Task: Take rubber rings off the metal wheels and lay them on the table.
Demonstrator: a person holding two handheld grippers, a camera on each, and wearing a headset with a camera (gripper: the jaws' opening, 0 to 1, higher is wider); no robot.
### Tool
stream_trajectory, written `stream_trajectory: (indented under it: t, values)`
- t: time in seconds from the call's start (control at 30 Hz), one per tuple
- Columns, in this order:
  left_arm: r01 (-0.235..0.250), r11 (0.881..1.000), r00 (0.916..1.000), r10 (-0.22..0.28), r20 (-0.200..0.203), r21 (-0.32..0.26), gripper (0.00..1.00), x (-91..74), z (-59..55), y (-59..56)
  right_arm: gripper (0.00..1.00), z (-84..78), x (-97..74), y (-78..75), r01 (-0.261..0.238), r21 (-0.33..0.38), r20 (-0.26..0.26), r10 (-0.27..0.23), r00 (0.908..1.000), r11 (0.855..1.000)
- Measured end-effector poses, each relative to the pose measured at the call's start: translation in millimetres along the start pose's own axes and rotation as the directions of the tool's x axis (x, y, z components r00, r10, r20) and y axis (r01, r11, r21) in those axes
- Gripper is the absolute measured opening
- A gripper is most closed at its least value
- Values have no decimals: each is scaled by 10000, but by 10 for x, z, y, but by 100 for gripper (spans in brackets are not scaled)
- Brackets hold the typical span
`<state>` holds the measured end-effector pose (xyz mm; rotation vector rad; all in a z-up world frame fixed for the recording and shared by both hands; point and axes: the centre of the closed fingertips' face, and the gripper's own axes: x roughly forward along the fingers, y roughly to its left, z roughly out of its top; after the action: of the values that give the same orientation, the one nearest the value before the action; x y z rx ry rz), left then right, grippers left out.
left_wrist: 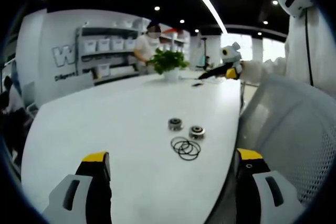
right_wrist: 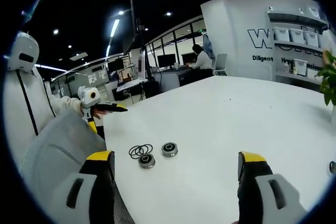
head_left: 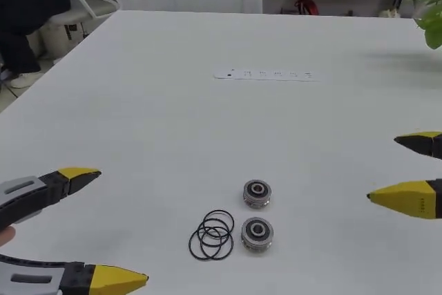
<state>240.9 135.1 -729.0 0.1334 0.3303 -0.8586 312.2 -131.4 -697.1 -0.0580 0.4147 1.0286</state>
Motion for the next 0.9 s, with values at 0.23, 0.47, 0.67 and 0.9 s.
stream_trajectory:
  t: [0.23, 0.47, 0.67, 0.9]
  values:
    - [-148, 9997, 9999, 147, -53, -174, 100, -29, -51, 13, 99, -398, 24, 106, -12, -107, -1003, 1, 9950, 9999]
    - [-151, 9996, 9998, 147, -150, -239, 100, -33, -109, -8, 99, -697, 75, 219, -144, 13, -1774, 144, 9840, 9999]
    - [-202, 9991, 9992, 189, -355, -381, 100, -36, -198, 4, 98, -822, 69, 246, -121, 97, -2069, 139, 9783, 9999]
    - [-268, 9982, 9988, 246, -414, -538, 100, -48, -240, 0, 97, -912, 53, 260, -91, 180, -2312, 130, 9728, 9998]
